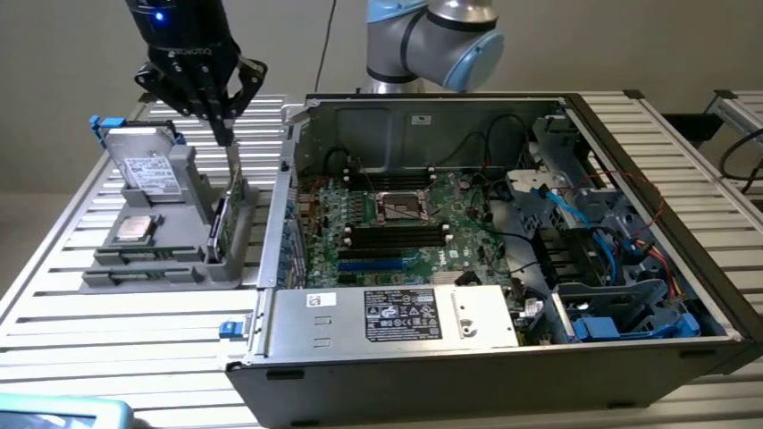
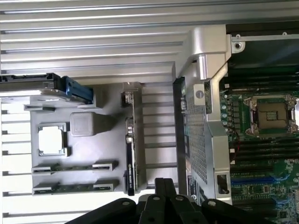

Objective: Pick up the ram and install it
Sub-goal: 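Reach for the ram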

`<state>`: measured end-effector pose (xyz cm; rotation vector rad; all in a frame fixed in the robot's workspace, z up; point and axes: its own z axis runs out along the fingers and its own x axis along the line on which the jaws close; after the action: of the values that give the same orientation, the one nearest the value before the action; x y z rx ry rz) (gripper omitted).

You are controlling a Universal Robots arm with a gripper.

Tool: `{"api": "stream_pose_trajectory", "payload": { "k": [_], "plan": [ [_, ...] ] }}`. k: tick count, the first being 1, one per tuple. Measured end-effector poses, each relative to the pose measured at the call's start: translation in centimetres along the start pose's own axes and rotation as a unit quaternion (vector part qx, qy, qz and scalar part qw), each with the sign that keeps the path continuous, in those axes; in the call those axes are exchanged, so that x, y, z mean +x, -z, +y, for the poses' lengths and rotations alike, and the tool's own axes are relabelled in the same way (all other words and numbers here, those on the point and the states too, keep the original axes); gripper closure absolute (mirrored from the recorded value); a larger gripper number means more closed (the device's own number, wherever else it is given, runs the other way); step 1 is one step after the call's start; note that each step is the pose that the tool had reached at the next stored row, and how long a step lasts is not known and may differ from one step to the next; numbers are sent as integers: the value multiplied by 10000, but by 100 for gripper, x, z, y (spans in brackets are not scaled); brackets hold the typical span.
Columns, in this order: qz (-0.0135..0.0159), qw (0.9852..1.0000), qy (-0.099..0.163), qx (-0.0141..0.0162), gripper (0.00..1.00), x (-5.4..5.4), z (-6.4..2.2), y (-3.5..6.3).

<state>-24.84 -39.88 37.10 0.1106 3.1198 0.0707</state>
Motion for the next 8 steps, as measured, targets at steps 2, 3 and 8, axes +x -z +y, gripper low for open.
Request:
{"api": "stream_pose_trajectory", "payload": {
  "k": [2,3,8],
  "plan": [
    [3,10000,1,2,89,90,-8,-33],
    [4,10000,0,2,89,135,-12,-50],
    [11,10000,0,5,89,363,-32,-136]
  ]
}}
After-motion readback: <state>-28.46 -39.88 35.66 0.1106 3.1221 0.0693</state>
